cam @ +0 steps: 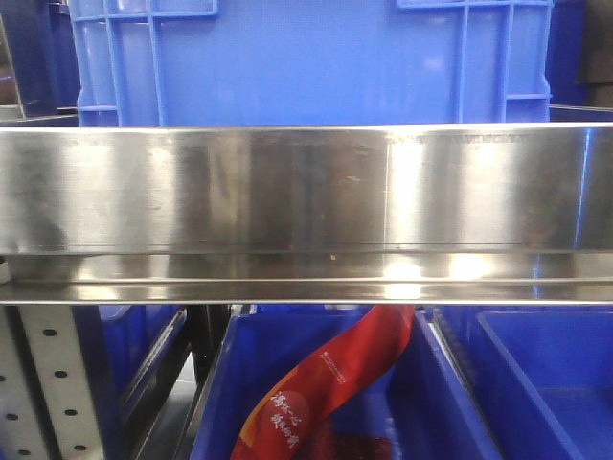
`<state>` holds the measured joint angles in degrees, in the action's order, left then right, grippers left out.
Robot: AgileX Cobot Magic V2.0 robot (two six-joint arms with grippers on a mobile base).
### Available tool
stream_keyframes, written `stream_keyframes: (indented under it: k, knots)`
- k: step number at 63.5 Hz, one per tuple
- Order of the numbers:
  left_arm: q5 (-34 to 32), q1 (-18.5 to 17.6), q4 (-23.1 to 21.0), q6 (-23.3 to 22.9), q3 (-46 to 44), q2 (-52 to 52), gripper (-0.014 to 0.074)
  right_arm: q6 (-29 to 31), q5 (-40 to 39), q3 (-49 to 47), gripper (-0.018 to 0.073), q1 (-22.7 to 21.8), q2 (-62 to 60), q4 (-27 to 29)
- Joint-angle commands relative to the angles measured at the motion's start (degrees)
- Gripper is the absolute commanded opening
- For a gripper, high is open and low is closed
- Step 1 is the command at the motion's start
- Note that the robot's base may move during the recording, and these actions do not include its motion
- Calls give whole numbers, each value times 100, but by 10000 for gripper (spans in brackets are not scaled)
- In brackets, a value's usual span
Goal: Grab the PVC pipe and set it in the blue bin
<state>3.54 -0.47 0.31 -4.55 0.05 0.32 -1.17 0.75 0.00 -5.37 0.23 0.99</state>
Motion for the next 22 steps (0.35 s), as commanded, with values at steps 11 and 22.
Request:
stream_keyframes:
  k: [11, 22]
  knots:
    - [-160, 12, 20, -3, -5, -32, -111, 28, -121, 0, -169, -23, -23, -32]
    - [-160, 12, 20, -3, -5, -32, -111, 28, -121, 0, -169, -23, -23, -32]
